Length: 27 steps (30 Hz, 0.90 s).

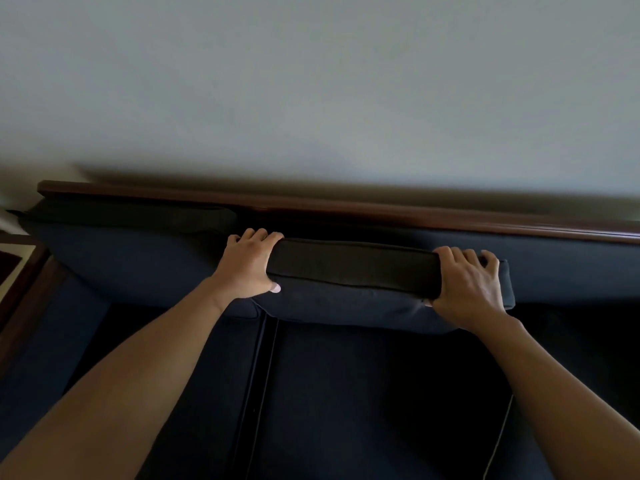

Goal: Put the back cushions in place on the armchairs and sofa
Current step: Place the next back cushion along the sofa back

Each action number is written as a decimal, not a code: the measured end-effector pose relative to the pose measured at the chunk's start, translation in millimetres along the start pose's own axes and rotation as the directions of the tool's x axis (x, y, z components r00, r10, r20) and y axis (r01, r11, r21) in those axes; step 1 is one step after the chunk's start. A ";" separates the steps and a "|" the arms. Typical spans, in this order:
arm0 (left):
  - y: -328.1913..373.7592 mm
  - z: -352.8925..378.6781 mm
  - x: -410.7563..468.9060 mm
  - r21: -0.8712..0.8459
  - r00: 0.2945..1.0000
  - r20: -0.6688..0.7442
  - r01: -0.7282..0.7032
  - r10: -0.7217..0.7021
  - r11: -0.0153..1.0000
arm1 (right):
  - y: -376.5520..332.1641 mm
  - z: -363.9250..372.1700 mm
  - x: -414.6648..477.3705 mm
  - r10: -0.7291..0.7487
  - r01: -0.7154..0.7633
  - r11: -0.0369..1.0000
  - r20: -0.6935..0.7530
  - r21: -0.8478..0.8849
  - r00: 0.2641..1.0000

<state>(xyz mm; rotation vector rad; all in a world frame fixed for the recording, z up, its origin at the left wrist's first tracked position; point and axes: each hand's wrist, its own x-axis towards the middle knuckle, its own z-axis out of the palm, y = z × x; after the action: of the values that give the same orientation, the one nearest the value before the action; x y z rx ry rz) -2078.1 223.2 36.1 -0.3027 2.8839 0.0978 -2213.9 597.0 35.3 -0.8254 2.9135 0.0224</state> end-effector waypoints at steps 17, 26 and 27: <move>-43.1 48.0 45.7 0.168 0.990 -0.073 -0.110 0.124 0.980 | -19.1 54.4 76.0 -0.005 0.012 0.998 0.107 -0.068 0.994; -11.2 56.0 28.7 0.086 0.999 -0.014 -0.036 0.038 0.996 | -41.1 72.4 30.9 0.161 -0.161 0.987 -0.001 0.008 0.987; -7.2 53.6 26.8 0.061 0.999 -0.010 -0.046 0.046 0.997 | -43.6 71.5 26.1 0.172 -0.172 0.985 0.005 0.014 0.985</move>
<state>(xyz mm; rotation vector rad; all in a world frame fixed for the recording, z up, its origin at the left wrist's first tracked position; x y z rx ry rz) -2089.7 215.8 -22.6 -0.2265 2.8991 0.0169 -2205.6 549.5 -38.0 -0.5680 2.9689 0.0173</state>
